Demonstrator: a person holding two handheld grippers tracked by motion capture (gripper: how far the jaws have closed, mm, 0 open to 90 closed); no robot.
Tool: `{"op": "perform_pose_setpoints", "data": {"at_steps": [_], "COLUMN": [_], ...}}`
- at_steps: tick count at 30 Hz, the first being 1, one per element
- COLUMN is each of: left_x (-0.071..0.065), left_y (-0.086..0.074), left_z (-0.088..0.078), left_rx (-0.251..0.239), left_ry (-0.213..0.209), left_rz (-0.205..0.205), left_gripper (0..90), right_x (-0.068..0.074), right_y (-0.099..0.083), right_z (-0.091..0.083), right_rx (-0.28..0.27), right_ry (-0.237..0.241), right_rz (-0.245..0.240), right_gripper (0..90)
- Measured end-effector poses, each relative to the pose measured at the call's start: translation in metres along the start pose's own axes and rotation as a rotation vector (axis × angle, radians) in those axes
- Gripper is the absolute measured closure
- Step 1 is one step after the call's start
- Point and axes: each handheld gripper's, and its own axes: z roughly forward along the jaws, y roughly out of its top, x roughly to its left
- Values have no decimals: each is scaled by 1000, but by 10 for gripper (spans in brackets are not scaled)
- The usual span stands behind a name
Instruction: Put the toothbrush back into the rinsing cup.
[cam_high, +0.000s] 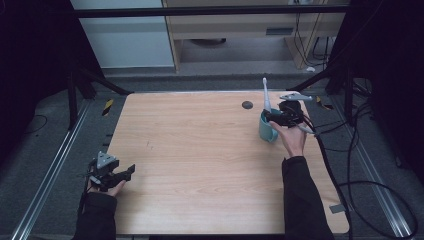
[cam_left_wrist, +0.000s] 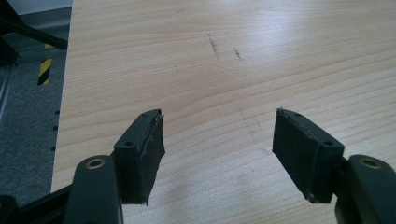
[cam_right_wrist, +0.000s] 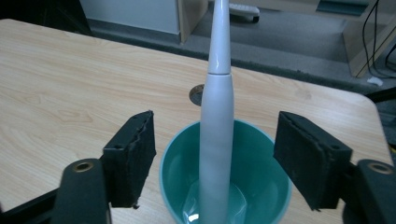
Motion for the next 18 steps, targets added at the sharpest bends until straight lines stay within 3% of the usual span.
{"op": "perform_pose_setpoints", "data": {"at_steps": [6, 10, 18], "left_x": [0, 0, -1], "left_y": [0, 0, 0], "left_z": [0, 0, 0], "left_rx": [4, 3, 5], "left_ry": [-10, -13, -16], "left_rz": [1, 0, 1], "left_gripper": [338, 337, 333], "right_x": [8, 12, 11], "right_y": [-12, -30, -70], "right_z": [-29, -42, -67], "right_rx": [-10, 2, 33], "right_ry": [25, 51, 53], "right_rz": [1, -14, -20], "right_gripper": [197, 176, 133]}}
